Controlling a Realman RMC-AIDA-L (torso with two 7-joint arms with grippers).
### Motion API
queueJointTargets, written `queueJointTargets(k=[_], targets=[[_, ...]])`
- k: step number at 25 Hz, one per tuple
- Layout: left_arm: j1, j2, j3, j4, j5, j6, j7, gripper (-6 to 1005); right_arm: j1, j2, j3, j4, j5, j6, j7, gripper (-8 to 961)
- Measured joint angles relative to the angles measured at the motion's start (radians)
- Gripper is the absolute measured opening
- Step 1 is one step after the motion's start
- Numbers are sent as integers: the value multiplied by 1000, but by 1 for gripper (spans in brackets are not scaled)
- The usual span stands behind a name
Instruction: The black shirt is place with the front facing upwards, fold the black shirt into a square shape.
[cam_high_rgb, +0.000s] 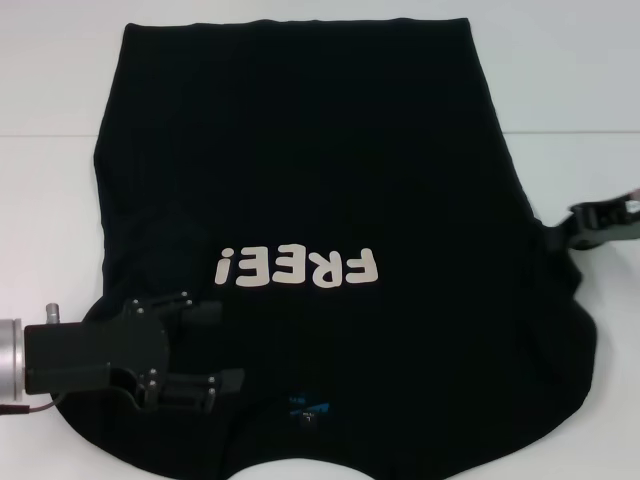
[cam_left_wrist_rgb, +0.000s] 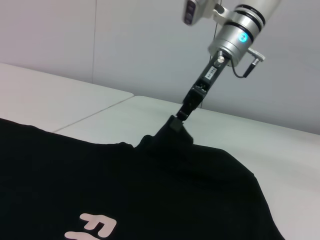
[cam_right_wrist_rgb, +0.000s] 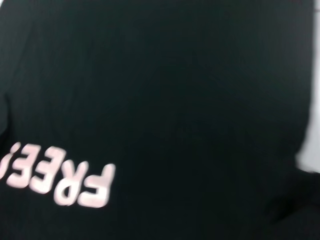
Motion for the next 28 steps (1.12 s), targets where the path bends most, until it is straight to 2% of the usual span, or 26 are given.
queueJointTargets(k=[8,14,20,28], targets=[[0,0,0,0,0,5,-6,910,94,39,-142,-3,-2,-4,0,9],[0,3,2,0,0,7,-12,910,122,60,-243,-12,-3,-2,2,9],[0,3,2,0,0,6,-12,909,125,65,-250,-12,1,0,-1,9],[1,1,2,0,0,2,-12,909,140,100,-247,-14,42,-8,-107,10]])
